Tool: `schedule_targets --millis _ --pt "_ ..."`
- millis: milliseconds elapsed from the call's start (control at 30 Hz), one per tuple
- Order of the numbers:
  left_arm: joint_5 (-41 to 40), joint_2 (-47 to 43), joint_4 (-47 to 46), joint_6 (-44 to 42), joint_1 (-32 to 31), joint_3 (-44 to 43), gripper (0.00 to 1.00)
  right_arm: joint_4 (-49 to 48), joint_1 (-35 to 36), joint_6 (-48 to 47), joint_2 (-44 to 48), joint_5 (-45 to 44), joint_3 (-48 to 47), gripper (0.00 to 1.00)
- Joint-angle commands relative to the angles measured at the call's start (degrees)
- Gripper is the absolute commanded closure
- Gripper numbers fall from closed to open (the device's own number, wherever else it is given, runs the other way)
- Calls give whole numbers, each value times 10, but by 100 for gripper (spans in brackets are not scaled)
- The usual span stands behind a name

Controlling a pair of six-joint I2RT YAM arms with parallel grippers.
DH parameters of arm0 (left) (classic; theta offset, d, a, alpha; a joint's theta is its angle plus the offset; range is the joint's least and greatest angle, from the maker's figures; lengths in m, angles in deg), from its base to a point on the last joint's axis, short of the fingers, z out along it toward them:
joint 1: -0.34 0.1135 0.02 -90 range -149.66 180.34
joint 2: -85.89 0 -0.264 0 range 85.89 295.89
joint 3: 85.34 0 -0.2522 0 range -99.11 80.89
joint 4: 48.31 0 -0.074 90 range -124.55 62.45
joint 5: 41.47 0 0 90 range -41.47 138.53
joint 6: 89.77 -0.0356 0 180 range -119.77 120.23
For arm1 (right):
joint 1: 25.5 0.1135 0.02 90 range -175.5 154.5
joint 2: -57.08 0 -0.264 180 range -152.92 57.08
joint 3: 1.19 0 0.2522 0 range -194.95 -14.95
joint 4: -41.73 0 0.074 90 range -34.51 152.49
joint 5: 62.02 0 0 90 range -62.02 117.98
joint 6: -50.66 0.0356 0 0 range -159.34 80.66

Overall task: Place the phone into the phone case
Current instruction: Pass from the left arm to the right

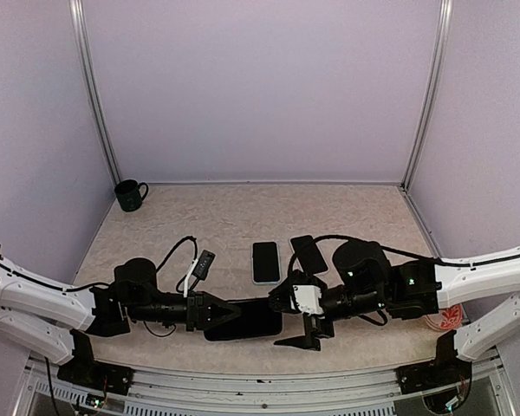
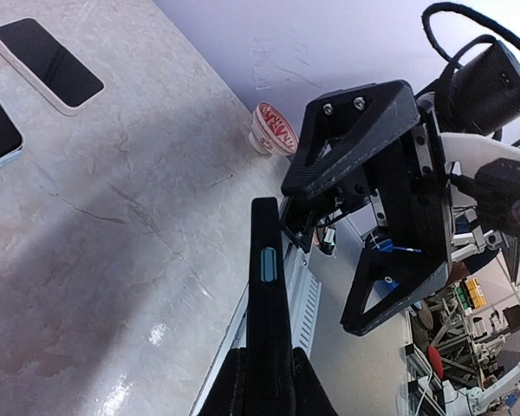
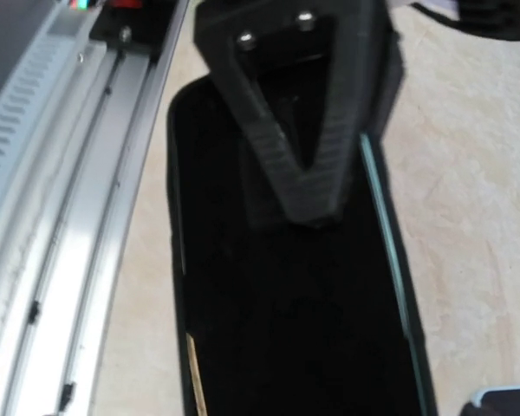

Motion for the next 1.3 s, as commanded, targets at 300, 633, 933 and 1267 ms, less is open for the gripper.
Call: schedule_targets --millis 300,633,933,1267 --pt "3 -1 -12 1 2 -31 100 18 82 -50 -98 -192 -76 1" --pt "-4 -9 -5 1 3 -33 100 5 102 -41 -145 -269 -93 0" --pt "-3 -5 -6 6 9 -30 100 -8 109 -57 -152 -301 -96 5" --pt "0 2 -18 9 14 -24 100 -8 114 -58 -164 -299 -101 24"
